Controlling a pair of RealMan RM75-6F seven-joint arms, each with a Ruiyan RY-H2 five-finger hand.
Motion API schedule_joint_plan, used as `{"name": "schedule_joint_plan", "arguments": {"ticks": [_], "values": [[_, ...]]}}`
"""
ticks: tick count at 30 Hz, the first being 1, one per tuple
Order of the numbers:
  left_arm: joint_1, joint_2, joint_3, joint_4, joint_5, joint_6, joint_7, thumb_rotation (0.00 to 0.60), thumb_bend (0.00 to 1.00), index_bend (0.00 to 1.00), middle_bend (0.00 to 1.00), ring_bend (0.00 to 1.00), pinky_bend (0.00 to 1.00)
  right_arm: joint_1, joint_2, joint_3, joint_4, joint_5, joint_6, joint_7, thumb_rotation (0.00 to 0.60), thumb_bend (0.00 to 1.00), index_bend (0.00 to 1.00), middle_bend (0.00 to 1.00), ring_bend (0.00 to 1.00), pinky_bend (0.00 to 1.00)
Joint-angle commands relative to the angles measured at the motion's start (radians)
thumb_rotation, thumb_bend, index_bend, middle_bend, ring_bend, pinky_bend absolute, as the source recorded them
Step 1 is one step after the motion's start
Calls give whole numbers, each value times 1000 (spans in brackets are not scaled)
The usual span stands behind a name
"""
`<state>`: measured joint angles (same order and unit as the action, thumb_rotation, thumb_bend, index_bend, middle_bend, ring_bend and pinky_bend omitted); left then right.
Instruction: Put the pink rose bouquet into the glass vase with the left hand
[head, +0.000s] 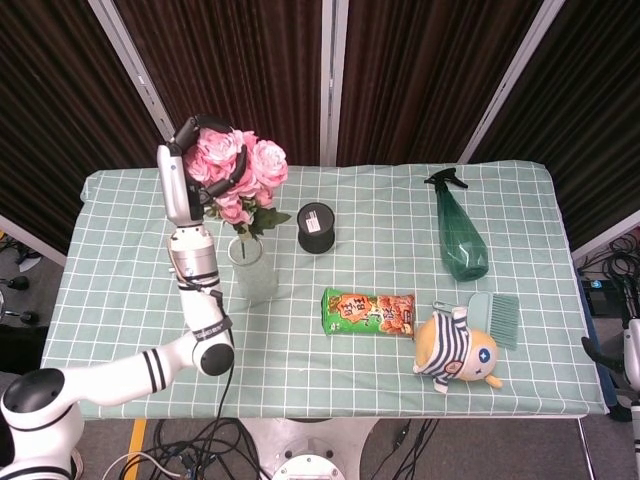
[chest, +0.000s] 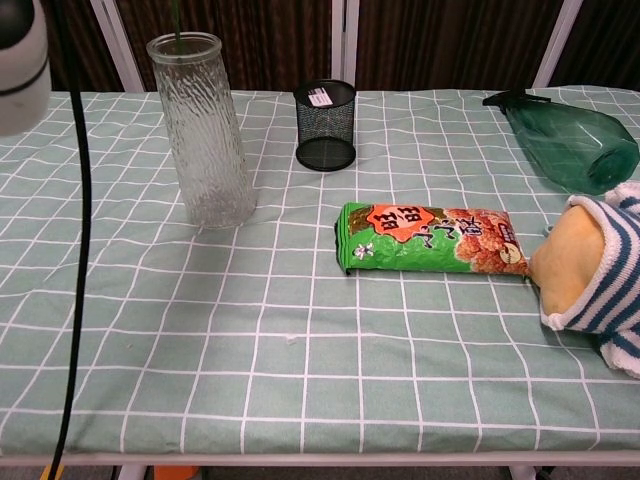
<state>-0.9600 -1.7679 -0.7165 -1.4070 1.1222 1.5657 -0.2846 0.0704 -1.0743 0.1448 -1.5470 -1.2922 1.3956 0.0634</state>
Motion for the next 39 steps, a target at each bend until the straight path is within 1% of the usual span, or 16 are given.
{"name": "schedule_joint_plan", "arguments": {"ticks": [1,4,6,9,10,12,14,17,19,24,27,30,33,36,39], "values": [[34,-25,39,7,-7,8,-18,600,287,507,505,602,784,3,-3,1,3,3,-6,0,600,148,0,0,0,0],[68,-44,74,14,-17,6,-34,600,287,496,495,597,782,8,-7,2,4,6,-15,-3,600,148,0,0,0,0],[86,-50,87,12,-26,-6,-48,600,285,460,469,570,761,11,-9,1,0,1,-15,-9,600,148,0,0,0,0],[108,-42,105,-2,-30,-34,-58,600,254,307,345,440,648,13,-12,-1,-6,-4,-15,-19,600,149,0,0,0,0],[114,-39,110,-7,-27,-40,-60,600,239,238,283,370,584,13,-12,-2,-7,-3,-16,-21,600,149,0,0,0,0],[125,-31,120,-11,-17,-44,-55,600,211,147,187,256,472,13,-11,-1,-12,2,-18,-25,600,148,0,0,0,0],[134,-26,125,-13,-5,-43,-58,600,175,86,76,158,361,13,-9,0,-16,6,-20,-24,600,148,0,0,0,0],[148,-14,121,-26,19,-39,-87,600,136,72,7,98,279,14,-7,1,-18,9,-21,-28,600,149,0,0,0,0],[158,1,119,-36,39,-37,-106,600,115,72,1,84,252,14,-6,2,-22,9,-21,-27,600,149,0,0,0,0],[192,63,117,-79,88,-13,-87,600,94,72,1,81,242,14,-3,2,-30,2,-15,-32,600,149,0,0,0,0],[229,125,122,-115,117,6,-56,600,92,72,5,81,244,13,0,2,-35,-2,-8,-34,600,148,0,0,0,0],[282,197,138,-136,153,31,-36,600,92,73,16,80,244,11,2,1,-38,-8,0,-35,600,149,0,0,0,0],[354,274,176,-157,163,33,-26,600,90,82,52,81,245,8,0,-1,-37,-11,5,-35,600,148,0,0,0,0],[440,349,246,-181,165,23,-17,600,89,94,77,81,243,6,-4,-3,-31,-15,10,-33,600,149,0,0,0,0],[523,405,332,-190,178,17,-14,600,91,153,134,98,250,4,-10,-7,-25,-25,15,-36,600,149,0,0,0,0]]}}
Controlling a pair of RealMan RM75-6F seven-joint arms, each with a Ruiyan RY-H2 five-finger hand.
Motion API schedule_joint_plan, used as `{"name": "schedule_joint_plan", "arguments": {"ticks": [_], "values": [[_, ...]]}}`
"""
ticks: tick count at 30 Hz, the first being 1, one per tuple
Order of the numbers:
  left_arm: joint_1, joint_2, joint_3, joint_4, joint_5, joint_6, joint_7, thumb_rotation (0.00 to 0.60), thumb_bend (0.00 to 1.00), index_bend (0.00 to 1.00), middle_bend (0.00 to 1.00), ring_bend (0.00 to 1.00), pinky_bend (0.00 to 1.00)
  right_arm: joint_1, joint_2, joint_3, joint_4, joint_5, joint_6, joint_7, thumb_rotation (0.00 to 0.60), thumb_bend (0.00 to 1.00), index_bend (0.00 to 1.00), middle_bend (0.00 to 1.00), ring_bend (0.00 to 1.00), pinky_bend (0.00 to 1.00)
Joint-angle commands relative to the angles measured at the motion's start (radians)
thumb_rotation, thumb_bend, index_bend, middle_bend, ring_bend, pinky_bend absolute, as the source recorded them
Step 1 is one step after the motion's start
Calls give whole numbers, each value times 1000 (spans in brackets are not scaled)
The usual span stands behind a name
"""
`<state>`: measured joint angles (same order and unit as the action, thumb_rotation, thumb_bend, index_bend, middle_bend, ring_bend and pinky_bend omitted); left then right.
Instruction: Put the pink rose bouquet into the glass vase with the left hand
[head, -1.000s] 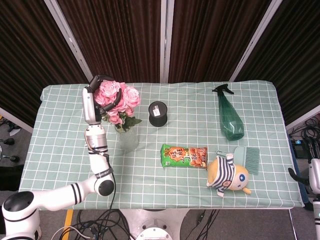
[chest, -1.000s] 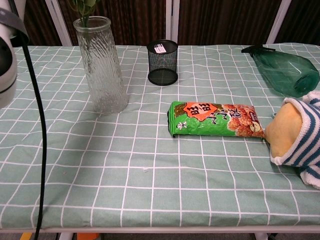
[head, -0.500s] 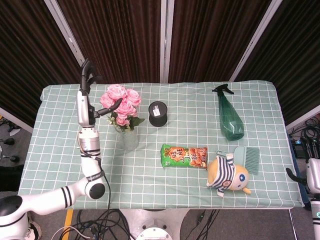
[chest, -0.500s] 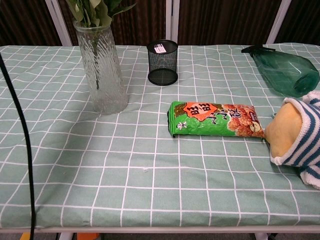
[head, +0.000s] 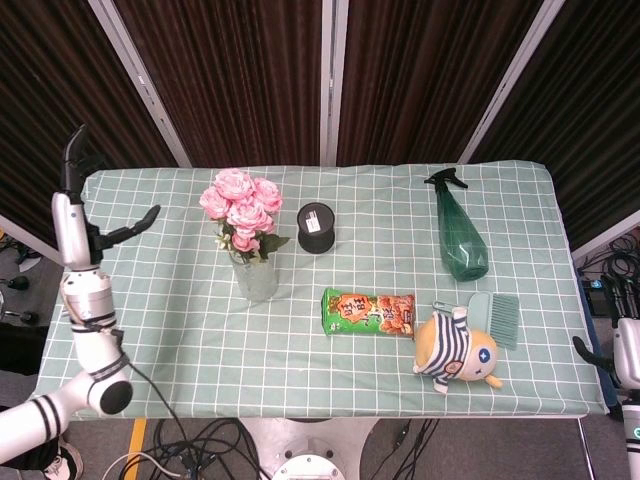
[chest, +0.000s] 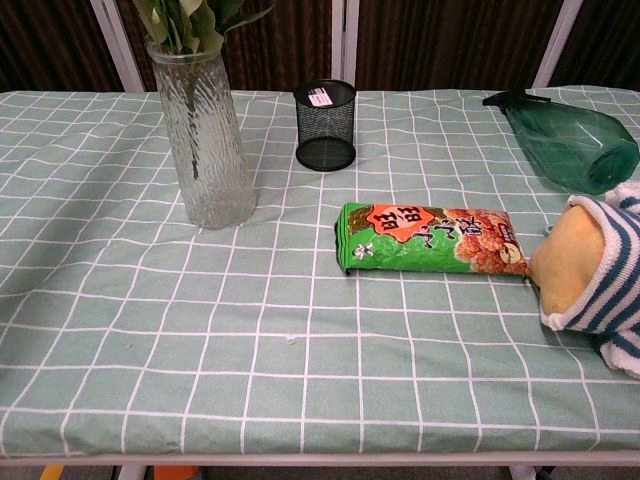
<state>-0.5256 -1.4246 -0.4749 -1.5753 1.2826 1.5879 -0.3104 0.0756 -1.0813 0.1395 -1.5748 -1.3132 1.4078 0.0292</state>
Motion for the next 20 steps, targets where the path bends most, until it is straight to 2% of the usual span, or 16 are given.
{"name": "schedule_joint_plan", "arguments": {"ticks": [1,6,11,14,20], "values": [[116,74,127,-14,28,-4,24,600,92,164,146,109,256,-2,-5,-4,3,-8,6,-3,600,149,0,0,0,0],[190,101,269,54,85,-23,120,600,80,195,150,119,261,-12,-8,-13,-11,-38,37,-11,600,149,0,0,0,0],[222,143,377,95,133,-75,294,600,10,209,150,119,284,-20,-18,-26,-16,-64,54,-16,600,148,0,0,0,0],[239,179,419,82,139,-106,394,600,1,214,150,119,292,-23,-31,-32,-11,-74,59,-14,600,148,0,0,0,0],[299,179,446,59,118,-85,445,600,0,213,150,119,246,-17,-62,-45,20,-93,51,-25,600,147,0,0,0,0]]}}
